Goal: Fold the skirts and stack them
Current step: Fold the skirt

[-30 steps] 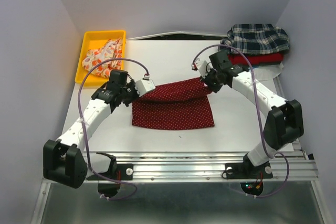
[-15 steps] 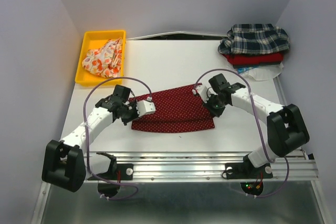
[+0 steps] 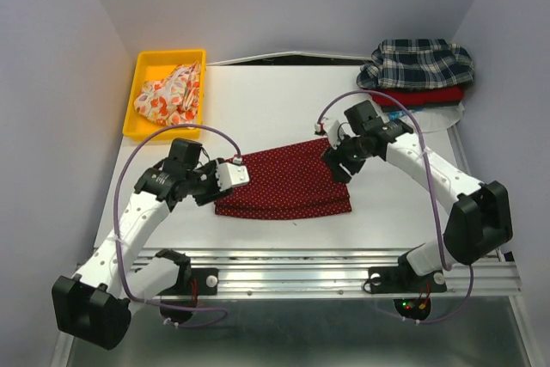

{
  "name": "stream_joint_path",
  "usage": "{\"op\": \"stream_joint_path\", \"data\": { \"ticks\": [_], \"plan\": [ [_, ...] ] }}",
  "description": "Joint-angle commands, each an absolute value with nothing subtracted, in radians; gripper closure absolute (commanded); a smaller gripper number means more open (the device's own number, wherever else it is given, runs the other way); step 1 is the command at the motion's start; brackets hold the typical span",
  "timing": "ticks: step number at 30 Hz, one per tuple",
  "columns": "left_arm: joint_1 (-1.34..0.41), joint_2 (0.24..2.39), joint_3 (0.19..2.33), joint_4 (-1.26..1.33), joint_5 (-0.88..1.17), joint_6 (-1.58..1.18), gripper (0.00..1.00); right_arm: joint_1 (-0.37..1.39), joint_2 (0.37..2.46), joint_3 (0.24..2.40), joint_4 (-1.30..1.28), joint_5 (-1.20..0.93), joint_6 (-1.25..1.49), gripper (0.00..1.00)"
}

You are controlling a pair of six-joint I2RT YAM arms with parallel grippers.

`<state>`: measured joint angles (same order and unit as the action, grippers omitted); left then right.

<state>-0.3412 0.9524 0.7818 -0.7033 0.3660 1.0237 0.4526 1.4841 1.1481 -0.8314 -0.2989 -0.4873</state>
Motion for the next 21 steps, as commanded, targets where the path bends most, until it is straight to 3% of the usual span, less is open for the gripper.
{"op": "stream_joint_path", "data": {
  "ticks": [1, 6, 15, 21],
  "plan": [
    [-0.348, 1.003, 0.842, -0.654, 0.379, 0.928, 0.46, 0.465, 1.488, 1.218, -0.835, -0.365, -0.353, 0.37],
    [-0.353, 1.176, 0.847, -0.51, 0.351, 0.824, 0.61, 0.5, 1.595, 1.171, -0.753, -0.391, -0.239, 0.5],
    [-0.397, 1.25, 0.675, -0.44, 0.241, 0.916, 0.7, 0.514, 1.721, 1.026, -0.652, -0.215, -0.242, 0.59],
    [-0.486, 1.229, 0.626, -0.413, 0.227, 0.847, 0.71, 0.492, 1.916, 1.167, -0.601, -0.086, -0.275, 0.63]
  ]
}}
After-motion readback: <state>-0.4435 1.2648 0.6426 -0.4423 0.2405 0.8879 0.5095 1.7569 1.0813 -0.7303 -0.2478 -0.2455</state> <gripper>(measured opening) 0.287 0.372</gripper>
